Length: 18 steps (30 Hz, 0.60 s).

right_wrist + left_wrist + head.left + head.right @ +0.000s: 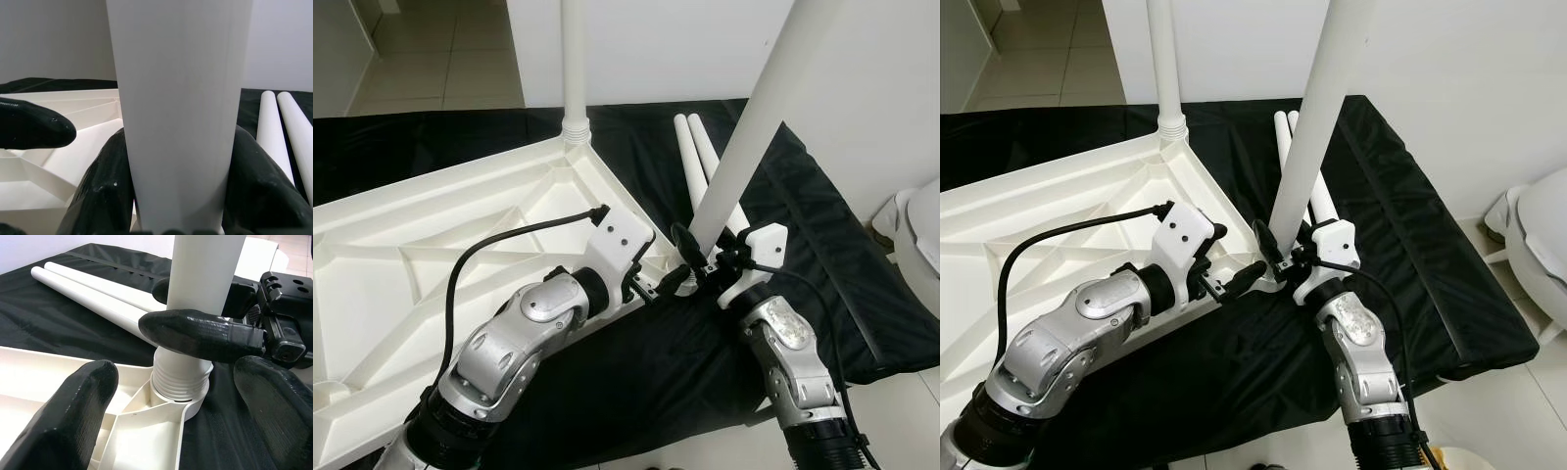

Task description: Building children table

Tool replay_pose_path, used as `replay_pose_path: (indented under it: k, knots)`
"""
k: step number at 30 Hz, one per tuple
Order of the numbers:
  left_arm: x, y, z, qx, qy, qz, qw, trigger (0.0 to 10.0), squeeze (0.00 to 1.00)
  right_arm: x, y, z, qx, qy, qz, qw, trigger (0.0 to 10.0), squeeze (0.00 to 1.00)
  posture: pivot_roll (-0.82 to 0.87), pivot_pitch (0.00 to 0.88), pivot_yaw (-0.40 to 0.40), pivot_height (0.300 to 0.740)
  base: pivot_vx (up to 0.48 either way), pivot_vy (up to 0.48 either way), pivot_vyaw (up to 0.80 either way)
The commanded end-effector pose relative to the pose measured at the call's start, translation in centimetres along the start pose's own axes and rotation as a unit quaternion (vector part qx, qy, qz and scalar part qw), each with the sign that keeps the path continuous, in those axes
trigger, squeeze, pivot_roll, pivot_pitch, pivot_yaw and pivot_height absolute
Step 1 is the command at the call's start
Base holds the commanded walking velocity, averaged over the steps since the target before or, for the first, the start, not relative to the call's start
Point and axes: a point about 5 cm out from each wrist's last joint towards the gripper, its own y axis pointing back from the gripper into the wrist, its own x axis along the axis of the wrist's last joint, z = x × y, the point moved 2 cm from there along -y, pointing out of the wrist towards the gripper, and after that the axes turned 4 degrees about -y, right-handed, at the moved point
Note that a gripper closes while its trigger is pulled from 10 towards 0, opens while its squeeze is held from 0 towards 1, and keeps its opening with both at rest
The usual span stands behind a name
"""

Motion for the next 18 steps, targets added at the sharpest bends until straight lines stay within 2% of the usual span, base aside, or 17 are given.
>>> replay_pose_path:
  k: [1, 9, 14, 18]
  knots:
    - [0.2, 0.0, 0.7, -0.035, -0.001, 0.004, 0.999, 10.0, 0.0, -3.5, 1.6, 0.3, -0.013, -0.01, -0.082, 0.997, 10.0, 0.0, 0.01, 0.137, -0.022, 0.74, 0.0, 0.0, 0.0]
    - [0.2, -0.1, 0.7, -0.037, -0.003, 0.004, 0.999, 10.0, 0.0, -3.7, 1.2, 0.1, 0.001, -0.007, -0.096, 0.995, 10.0, 0.0, 0.01, 0.127, -0.024, 0.74, 0.0, 0.0, 0.0]
    - [0.3, -0.1, 0.8, -0.038, -0.002, 0.006, 0.999, 10.0, 0.0, -4.2, 0.8, 0.7, -0.002, -0.011, -0.129, 0.992, 10.0, 0.0, 0.02, 0.124, -0.029, 0.74, 0.0, 0.0, 0.0]
    - [0.3, -0.1, 0.8, -0.036, -0.003, 0.007, 0.999, 10.0, 0.0, -4.6, 0.8, 1.8, -0.02, -0.037, -0.14, 0.989, 10.0, 0.0, 0.02, 0.119, -0.034, 0.74, 0.0, 0.0, 0.0]
